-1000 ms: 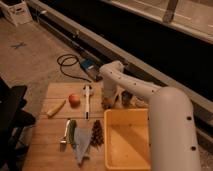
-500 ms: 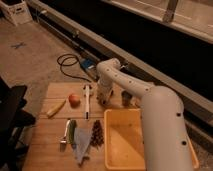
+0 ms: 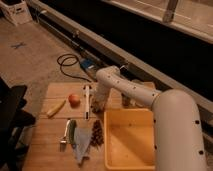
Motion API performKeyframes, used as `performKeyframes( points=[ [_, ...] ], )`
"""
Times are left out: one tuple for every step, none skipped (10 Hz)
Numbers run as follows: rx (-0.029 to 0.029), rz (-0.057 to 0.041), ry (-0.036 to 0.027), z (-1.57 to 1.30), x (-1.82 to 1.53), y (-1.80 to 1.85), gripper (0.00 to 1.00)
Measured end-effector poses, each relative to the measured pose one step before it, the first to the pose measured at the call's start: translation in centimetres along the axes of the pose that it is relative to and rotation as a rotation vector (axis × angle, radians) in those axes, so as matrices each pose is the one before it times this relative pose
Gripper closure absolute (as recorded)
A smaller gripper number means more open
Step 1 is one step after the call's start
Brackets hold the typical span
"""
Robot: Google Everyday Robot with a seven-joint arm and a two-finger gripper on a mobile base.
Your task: Wipe table surface with eraser
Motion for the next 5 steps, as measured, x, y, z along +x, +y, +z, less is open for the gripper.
performKeyframes(
  points=[
    [-0.02358,0.00599,-0.00548,-0.067,-0.540,0.722,1.00],
    [-0.03353,0.01468,0.00320,-0.198,-0.111,1.112,1.00],
    [-0.03349,0.01730,0.01408,-0.349,0.700,1.253,1.00],
    [-0.03799,0.02246,0.02511,-0.555,1.342,1.350,1.00],
    [-0.03232,0.01718,0.02963,-0.456,1.755,0.686,1.00]
  ],
)
